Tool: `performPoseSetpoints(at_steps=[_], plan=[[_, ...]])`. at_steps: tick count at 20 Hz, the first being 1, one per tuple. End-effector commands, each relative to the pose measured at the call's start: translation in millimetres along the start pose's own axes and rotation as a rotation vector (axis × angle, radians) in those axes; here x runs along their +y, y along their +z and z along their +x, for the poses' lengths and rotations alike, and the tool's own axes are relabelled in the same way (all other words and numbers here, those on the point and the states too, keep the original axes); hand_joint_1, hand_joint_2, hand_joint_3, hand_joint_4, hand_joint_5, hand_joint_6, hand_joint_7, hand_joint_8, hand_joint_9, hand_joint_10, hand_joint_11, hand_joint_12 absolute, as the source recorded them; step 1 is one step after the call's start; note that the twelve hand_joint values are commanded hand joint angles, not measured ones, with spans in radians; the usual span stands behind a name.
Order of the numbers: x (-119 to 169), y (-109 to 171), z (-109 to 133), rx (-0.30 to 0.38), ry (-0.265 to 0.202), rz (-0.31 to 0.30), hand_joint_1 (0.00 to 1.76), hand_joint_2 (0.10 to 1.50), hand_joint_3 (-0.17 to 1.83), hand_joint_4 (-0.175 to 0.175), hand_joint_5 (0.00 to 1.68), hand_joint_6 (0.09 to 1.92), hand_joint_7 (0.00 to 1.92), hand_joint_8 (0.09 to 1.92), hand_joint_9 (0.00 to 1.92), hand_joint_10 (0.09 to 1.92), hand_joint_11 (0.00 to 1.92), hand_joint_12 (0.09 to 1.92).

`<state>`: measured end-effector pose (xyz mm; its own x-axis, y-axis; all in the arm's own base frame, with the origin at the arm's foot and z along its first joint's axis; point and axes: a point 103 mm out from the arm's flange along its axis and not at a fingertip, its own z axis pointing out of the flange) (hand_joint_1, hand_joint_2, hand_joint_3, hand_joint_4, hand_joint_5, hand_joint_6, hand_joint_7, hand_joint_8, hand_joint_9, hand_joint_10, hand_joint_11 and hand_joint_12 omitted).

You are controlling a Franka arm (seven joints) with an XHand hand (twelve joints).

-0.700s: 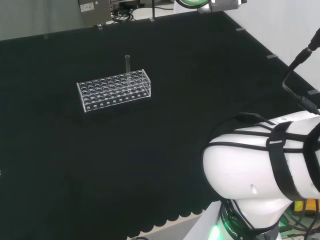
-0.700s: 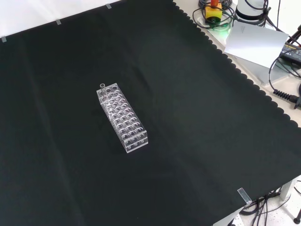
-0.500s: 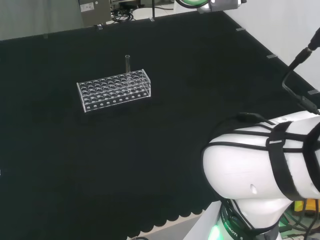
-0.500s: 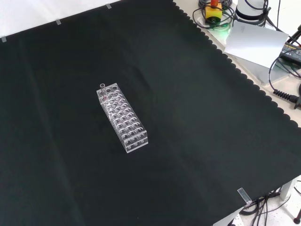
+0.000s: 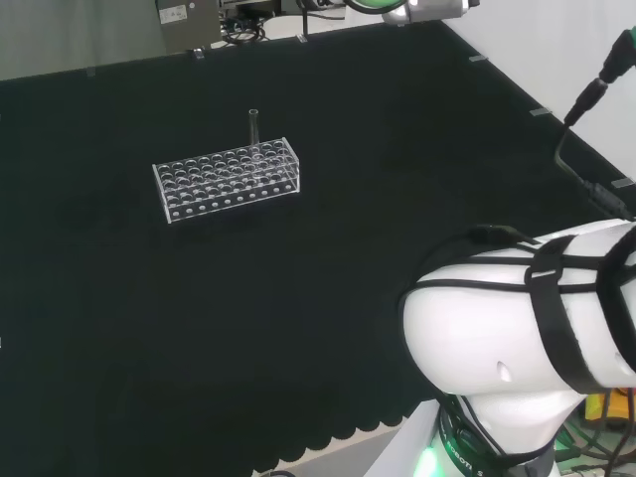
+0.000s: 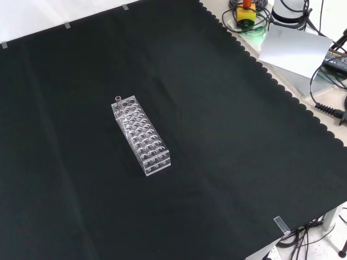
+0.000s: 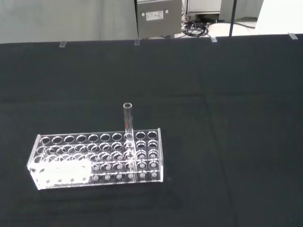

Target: Pick up the test tube.

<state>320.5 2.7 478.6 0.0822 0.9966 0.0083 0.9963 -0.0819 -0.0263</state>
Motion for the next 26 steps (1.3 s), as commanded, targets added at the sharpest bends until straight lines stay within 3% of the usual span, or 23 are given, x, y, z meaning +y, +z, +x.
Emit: performPoseSetpoints(at_steps=[1,4,8,16,26], plan=[[34,-4,10,-0.003,-0.033,-0.040,0.63,0.78,0.32,-0.032,0.12,0.09,0.02,0.65,0.00,0.70,0.00,1.48],[56,-1,12,0.015,-0.038,-0.014,0.70,0.77,0.32,-0.047,0.19,0.09,0.08,0.76,0.01,0.88,0.00,1.58],[82,6,15,0.025,-0.039,0.020,0.72,0.77,0.33,-0.064,0.27,0.09,0.16,0.81,0.06,0.94,0.00,1.62],[130,37,19,0.040,-0.061,0.109,0.73,0.76,0.36,-0.081,0.35,0.09,0.29,0.84,0.16,0.95,0.03,1.63],[184,99,31,0.038,-0.033,0.181,0.77,0.71,0.43,-0.115,0.45,0.09,0.48,0.82,0.44,0.87,0.22,1.56]])
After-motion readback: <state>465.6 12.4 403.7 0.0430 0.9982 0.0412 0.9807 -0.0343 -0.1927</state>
